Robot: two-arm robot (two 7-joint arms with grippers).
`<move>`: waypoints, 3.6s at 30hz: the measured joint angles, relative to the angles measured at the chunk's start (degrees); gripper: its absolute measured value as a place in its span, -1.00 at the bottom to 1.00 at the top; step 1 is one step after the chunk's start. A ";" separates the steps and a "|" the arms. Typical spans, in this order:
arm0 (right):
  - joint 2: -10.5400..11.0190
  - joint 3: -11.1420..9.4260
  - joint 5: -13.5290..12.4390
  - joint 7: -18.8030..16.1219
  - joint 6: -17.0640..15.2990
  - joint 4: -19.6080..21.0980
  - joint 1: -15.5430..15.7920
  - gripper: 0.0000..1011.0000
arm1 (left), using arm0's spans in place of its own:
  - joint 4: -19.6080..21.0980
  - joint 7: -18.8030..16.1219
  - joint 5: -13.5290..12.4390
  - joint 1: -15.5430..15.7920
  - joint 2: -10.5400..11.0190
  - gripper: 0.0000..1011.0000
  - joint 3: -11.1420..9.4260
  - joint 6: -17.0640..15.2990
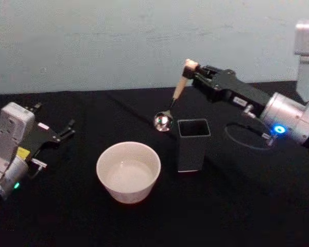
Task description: Pick up the stirring spoon with one hand, stir inside the cup, then place it back in its original position.
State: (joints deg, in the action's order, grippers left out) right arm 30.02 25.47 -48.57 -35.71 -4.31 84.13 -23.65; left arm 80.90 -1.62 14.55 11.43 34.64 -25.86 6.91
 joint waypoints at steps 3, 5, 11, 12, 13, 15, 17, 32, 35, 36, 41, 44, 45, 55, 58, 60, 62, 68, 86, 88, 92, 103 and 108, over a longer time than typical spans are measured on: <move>1.13 -1.02 -1.17 0.03 0.45 0.68 0.78 -0.57 | 0.00 0.00 0.00 0.00 0.00 0.98 0.00 0.00; 1.90 -1.72 -1.82 0.20 0.93 1.17 1.46 -0.57 | 0.00 0.00 0.00 0.00 0.00 0.98 0.00 0.00; 3.48 -3.38 -3.02 1.07 1.79 1.88 3.10 -0.57 | 0.00 0.00 0.00 0.00 0.00 0.98 0.00 0.00; 3.88 -3.72 -3.18 1.34 1.95 1.97 3.52 -0.57 | 0.00 0.00 0.00 0.00 0.00 0.98 0.00 0.00; 3.88 -3.72 -3.18 1.34 1.95 1.97 3.52 -0.57 | 0.00 0.00 0.00 0.00 0.00 0.98 0.00 0.00; 4.43 -4.14 -3.32 1.83 2.19 1.98 4.13 -0.57 | 0.00 0.00 0.00 0.00 0.00 0.98 0.00 0.00; 4.58 -4.25 -3.32 2.01 2.22 1.98 4.33 -0.57 | 0.00 0.00 0.00 0.00 0.00 0.98 0.00 0.00; 4.36 -2.65 -0.71 2.84 1.81 -0.02 4.62 -0.57 | 0.00 0.00 0.00 0.00 0.00 0.98 0.00 0.00; 4.13 -2.07 -0.02 2.86 1.35 -0.53 4.51 -0.57 | 0.00 0.00 0.00 0.00 0.00 0.98 0.00 0.00; 4.08 -1.91 0.17 2.86 1.24 -0.66 4.46 -0.57 | 0.00 0.00 0.00 0.00 0.00 0.98 0.00 0.00; 3.80 -1.11 1.28 2.93 0.70 -1.47 4.26 -0.57 | 0.00 0.00 0.00 0.00 0.00 0.98 0.00 0.00; 3.52 -0.51 2.22 3.01 0.33 -2.16 4.18 -0.57 | 0.00 0.00 0.00 0.00 0.00 0.98 0.00 0.00; 3.48 -0.43 2.35 3.04 0.25 -2.27 4.17 -0.57 | 0.00 0.00 0.00 0.00 0.00 0.98 0.00 0.00; 2.96 0.39 3.94 3.67 -1.02 -3.45 4.28 -0.57 | 0.00 0.00 0.00 0.00 0.00 0.98 0.00 0.00; 2.74 0.50 4.29 3.82 -1.36 -3.86 4.24 -0.57 | 0.00 0.00 0.00 0.00 0.00 0.98 0.00 0.00; 2.56 0.62 4.56 3.94 -1.62 -4.24 4.16 -0.57 | 0.00 0.00 0.00 0.00 0.00 0.98 0.00 0.00; 2.44 0.68 4.74 3.99 -1.77 -4.47 4.07 -0.57 | 0.00 0.00 0.00 0.00 0.00 0.98 0.00 0.00; 2.06 0.79 5.37 4.11 -2.14 -5.16 3.91 -0.57 | 0.00 0.00 0.00 0.00 0.00 0.98 0.00 0.00; 1.64 0.69 6.25 4.05 -3.08 -5.99 3.84 -0.57 | 0.00 0.00 0.00 0.00 0.00 0.98 0.00 0.00; 1.65 0.72 6.37 4.04 -3.20 -5.96 3.82 -0.57 | 0.00 0.00 0.00 0.00 0.00 0.98 0.00 0.00; 1.67 0.77 6.48 4.04 -3.24 -5.87 3.82 -0.57 | 0.00 0.00 0.00 0.00 0.00 0.98 0.00 0.00; 1.71 0.78 6.48 4.00 -3.26 -5.86 3.83 -0.57 | 0.00 0.00 0.00 0.00 0.00 0.98 0.00 0.00; 1.70 0.79 6.48 3.96 -3.27 -5.86 3.83 -0.57 | 0.00 0.00 0.00 0.00 0.00 0.98 0.00 0.00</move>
State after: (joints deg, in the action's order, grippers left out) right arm 31.72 26.26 -42.09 -31.76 -7.58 78.27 -19.82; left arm 80.90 -1.62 14.55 11.43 34.65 -25.86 6.91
